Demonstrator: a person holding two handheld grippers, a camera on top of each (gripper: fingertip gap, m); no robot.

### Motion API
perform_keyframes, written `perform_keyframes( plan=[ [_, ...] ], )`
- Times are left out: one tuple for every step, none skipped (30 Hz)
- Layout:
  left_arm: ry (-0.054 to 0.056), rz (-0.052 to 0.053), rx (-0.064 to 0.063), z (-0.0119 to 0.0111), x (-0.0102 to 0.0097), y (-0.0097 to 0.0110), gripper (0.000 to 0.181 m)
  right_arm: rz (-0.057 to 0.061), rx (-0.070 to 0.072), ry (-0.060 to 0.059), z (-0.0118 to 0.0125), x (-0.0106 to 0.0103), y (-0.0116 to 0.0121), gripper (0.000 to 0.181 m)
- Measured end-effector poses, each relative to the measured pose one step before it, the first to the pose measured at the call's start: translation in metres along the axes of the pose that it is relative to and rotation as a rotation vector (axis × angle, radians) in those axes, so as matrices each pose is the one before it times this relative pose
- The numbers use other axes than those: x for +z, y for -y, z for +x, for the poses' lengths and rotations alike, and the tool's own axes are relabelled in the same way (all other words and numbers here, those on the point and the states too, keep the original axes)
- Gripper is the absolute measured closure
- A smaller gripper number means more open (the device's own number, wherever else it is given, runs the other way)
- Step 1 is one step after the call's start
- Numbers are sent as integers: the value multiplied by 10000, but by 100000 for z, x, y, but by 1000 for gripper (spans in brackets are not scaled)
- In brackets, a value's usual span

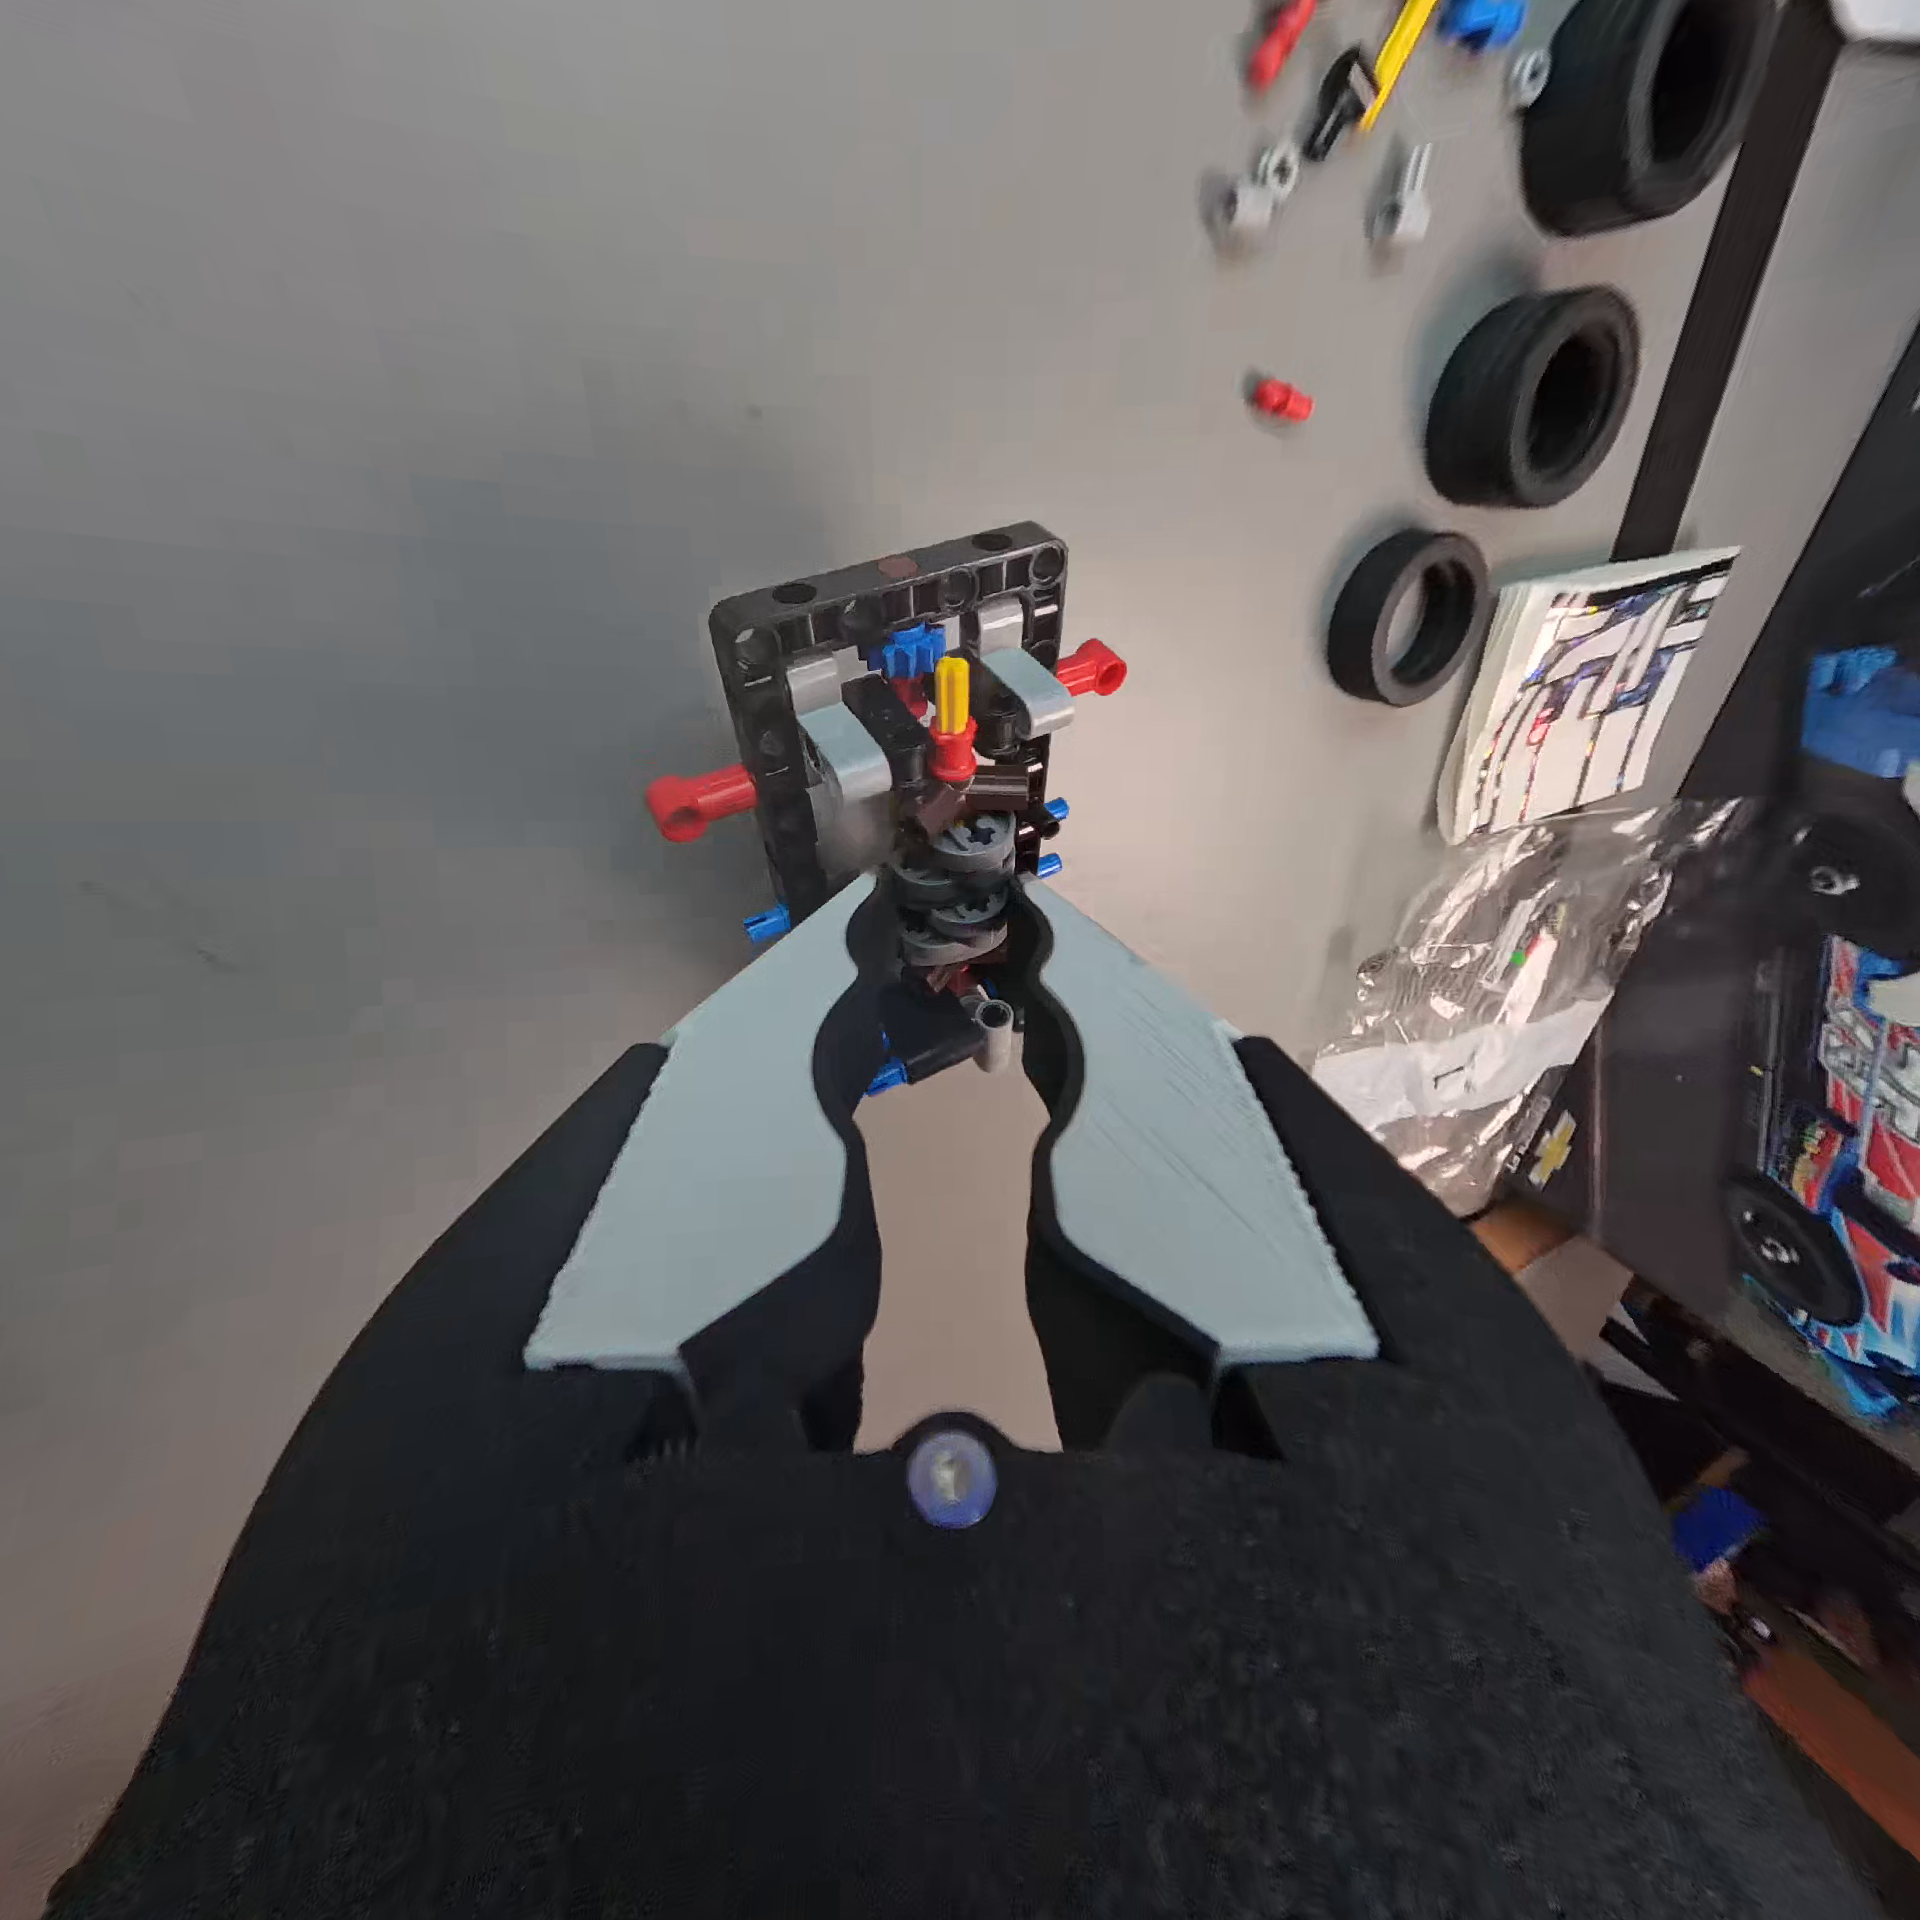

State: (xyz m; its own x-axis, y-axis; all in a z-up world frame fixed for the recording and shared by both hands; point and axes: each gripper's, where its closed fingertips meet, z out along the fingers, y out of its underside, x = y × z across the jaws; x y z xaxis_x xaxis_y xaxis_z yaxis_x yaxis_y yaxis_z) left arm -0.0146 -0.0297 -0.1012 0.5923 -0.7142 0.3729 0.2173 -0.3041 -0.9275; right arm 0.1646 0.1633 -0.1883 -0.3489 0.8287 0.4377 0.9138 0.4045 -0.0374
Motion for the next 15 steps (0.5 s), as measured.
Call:
perform_keyframes(
  plan=[
    [84,-304,116,28,216,-490,133,-269,-6,192,-100,950,-675,161],
    [6,-209,110,127,163,-334,131,-162,3,47,15,901,-410,160],
    [-10,-128,108,145,110,-164,132,-116,23,-149,177,713,-306,159],
    [28,-127,126,85,67,-155,132,38,84,-207,306,216,-52,159],
    [69,-163,151,3,56,-216,132,16,223,-58,141,-138,-94,154],
    [87,-177,165,-28,63,-259,132,121,312,-75,284,-412,31,140],
    [59,-176,152,-8,82,-293,133,371,331,-155,429,-770,356,136],
    [21,-199,115,41,130,-329,133,695,366,-118,354,-1112,915,132],
    [-2,-219,91,66,175,-364,132,1051,438,-119,280,-1388,1616,131],
    [-34,-226,93,134,202,-366,131,1277,448,-98,68,-1494,2183,133],
    [-91,-265,96,263,235,-432,132,1332,304,81,-503,-1331,2426,136],
    [-158,-333,106,375,279,-540,132,1220,157,249,-1078,-1000,2333,139],
    [-150,-384,129,404,338,-624,134,1006,84,317,-1436,-562,2026,141],
    [-43,-424,157,302,379,-692,138,780,97,483,-1851,-142,1571,144],
    [20,-478,199,262,438,-747,141,547,126,766,-2411,204,1008,147]
  ],
)
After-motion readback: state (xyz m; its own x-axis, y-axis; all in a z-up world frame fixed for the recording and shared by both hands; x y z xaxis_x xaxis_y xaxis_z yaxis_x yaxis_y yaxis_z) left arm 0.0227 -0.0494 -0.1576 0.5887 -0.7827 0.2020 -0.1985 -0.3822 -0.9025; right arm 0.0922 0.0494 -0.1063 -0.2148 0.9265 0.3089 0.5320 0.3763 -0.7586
